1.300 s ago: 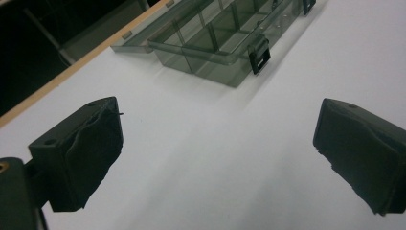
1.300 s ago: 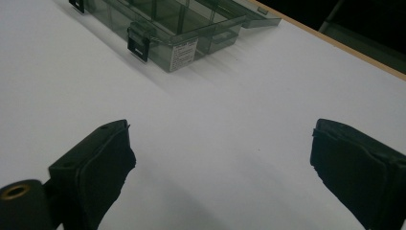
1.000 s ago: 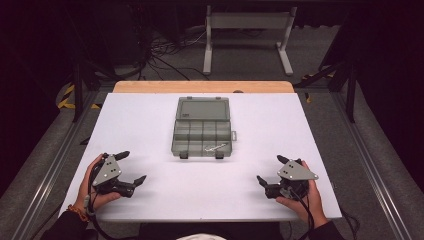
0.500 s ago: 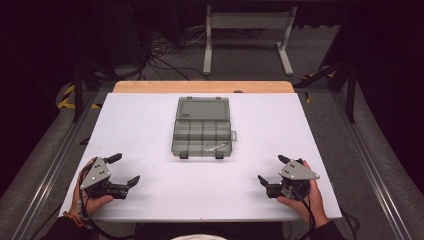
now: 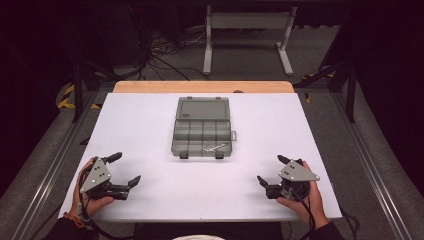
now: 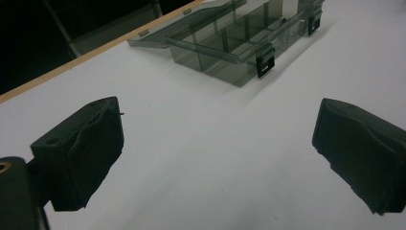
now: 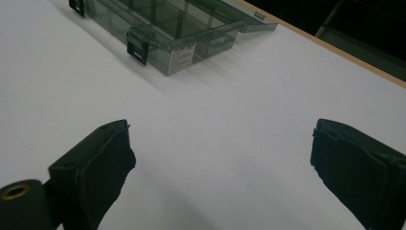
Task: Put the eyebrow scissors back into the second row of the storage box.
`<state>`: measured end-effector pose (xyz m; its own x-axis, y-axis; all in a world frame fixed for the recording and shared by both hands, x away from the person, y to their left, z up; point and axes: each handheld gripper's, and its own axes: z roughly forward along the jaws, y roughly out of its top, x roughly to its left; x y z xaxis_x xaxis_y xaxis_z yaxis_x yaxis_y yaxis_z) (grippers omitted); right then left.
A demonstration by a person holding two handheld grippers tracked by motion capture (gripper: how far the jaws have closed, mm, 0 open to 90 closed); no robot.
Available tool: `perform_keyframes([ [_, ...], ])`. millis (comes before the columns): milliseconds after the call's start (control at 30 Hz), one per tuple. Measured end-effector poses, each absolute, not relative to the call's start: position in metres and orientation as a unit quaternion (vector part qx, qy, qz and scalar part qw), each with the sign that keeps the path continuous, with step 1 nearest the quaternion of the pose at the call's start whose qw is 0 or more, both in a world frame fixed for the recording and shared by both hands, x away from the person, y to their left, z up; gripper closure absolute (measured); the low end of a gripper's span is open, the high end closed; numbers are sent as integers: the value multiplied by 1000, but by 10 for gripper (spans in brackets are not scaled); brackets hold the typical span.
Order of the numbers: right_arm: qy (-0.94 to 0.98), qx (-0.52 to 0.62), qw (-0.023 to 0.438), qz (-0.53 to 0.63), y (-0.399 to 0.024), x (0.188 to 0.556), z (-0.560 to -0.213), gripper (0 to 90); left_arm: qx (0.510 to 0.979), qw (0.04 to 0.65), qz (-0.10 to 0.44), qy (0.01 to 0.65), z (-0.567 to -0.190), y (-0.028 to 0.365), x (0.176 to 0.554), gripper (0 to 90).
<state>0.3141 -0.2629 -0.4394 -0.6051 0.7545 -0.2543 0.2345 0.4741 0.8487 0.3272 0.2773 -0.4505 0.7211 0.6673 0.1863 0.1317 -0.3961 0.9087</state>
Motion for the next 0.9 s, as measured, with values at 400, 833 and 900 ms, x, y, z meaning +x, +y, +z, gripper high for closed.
perform_keyframes([
  [400,797,312,316,409,-263,315,-440,77,793,485,269,253,-452,277,330,47],
  [833,800,310,315,407,-262,315,-441,77,793,486,268,250,-452,277,331,49],
  [900,799,311,315,406,-262,315,-441,77,793,488,267,248,-452,277,331,49],
])
